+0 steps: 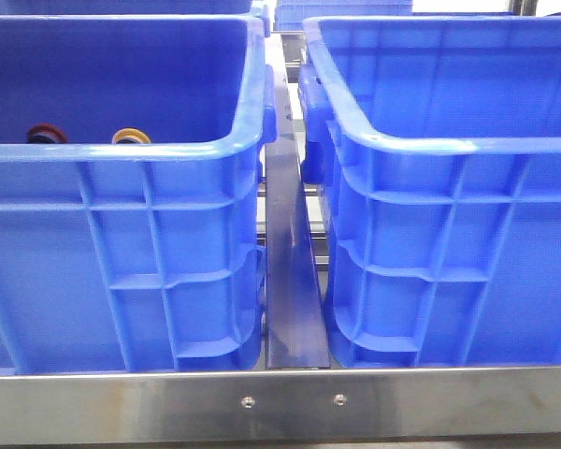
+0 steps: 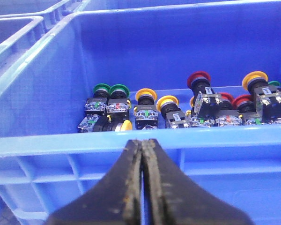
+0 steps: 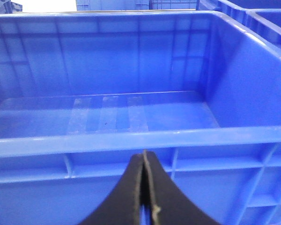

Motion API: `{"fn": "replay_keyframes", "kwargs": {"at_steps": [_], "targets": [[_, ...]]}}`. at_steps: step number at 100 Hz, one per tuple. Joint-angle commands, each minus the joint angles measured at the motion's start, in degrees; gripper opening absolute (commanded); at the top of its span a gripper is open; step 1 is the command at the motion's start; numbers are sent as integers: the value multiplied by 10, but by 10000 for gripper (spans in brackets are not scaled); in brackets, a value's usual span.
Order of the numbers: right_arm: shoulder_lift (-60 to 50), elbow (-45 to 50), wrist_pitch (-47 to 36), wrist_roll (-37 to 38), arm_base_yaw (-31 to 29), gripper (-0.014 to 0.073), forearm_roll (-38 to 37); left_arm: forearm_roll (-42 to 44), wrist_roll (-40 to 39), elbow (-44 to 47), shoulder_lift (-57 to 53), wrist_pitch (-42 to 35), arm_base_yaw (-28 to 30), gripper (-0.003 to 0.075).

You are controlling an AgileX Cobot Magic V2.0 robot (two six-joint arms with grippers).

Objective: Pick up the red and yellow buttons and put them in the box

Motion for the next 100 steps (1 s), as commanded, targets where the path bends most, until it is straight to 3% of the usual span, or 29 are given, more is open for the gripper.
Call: {"fn": "replay_keyframes", "kwargs": {"at_steps": [1, 47, 70, 100], "targets": [[-12, 3, -44, 2, -3, -95, -8, 0, -7, 12, -17, -45, -1, -20], [-12, 3, -44, 2, -3, -95, -8, -9, -7, -5, -17, -36, -1, -20], [-12, 3, -44, 2, -3, -95, -8, -37, -7, -74, 4, 12, -1, -20], [-12, 3, -44, 2, -3, -95, -8, -36, -7, -196, 112, 112, -1, -20]]}}
